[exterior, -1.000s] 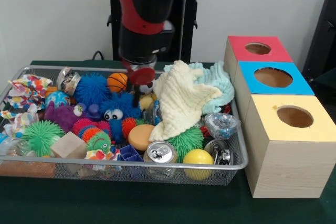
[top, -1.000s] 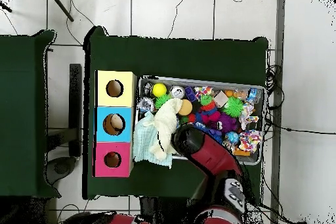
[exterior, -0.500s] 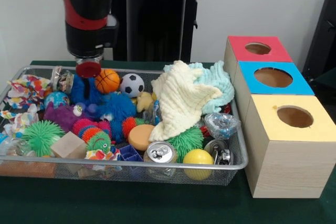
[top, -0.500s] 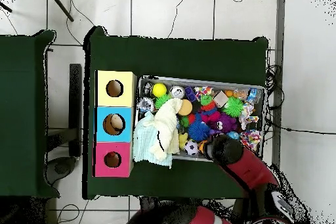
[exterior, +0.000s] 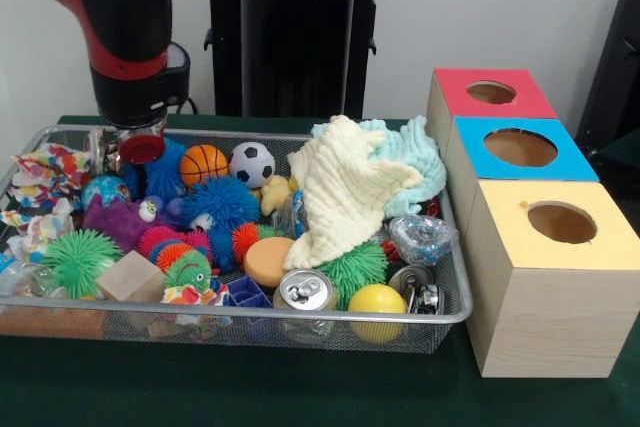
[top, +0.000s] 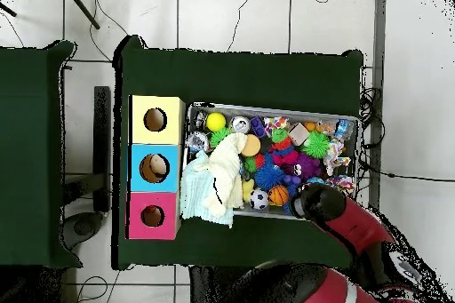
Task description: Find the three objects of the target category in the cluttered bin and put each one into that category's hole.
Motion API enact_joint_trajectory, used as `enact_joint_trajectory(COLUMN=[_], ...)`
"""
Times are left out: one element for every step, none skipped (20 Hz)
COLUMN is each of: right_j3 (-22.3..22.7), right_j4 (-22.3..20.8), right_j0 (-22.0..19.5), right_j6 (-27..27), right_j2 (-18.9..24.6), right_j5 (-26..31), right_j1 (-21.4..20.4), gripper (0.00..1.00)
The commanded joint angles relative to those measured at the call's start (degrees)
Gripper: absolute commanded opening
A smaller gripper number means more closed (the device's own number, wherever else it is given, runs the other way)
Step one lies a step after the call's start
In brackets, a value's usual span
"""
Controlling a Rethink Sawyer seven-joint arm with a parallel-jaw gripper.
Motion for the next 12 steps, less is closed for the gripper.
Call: enact_joint_trajectory(right_j3=[-12.71,-13.65,-15.42,-16.39,-17.68,-18.23,-18.78,-19.05,-18.85,-18.88,-18.54,-18.57], right_j4=[-10.47,-11.92,-14.13,-16.09,-17.31,-18.09,-18.87,-19.60,-20.09,-20.43,-20.82,-20.93], right_j0=[-4.12,-4.74,-4.87,-5.11,-5.13,-5.14,-5.15,-5.36,-5.46,-5.74,-5.55,-5.57], right_j6=[-14.83,-16.05,-17.53,-18.94,-19.89,-20.09,-20.29,-20.36,-20.00,-19.73,-19.12,-18.60], right_j2=[9.35,10.38,11.03,11.91,12.51,12.88,13.25,13.67,14.13,14.59,14.76,14.95], right_j5=[3.48,3.20,2.64,2.78,4.55,6.62,8.69,10.58,12.29,13.94,15.19,16.70], right_j1=[6.50,6.25,5.86,4.95,4.16,3.17,2.19,1.21,0.20,-0.75,-1.86,-2.89], gripper=[1.00,1.00,1.00,1.00,1.00,1.00,1.00,1.00,1.00,1.00,1.00,1.00])
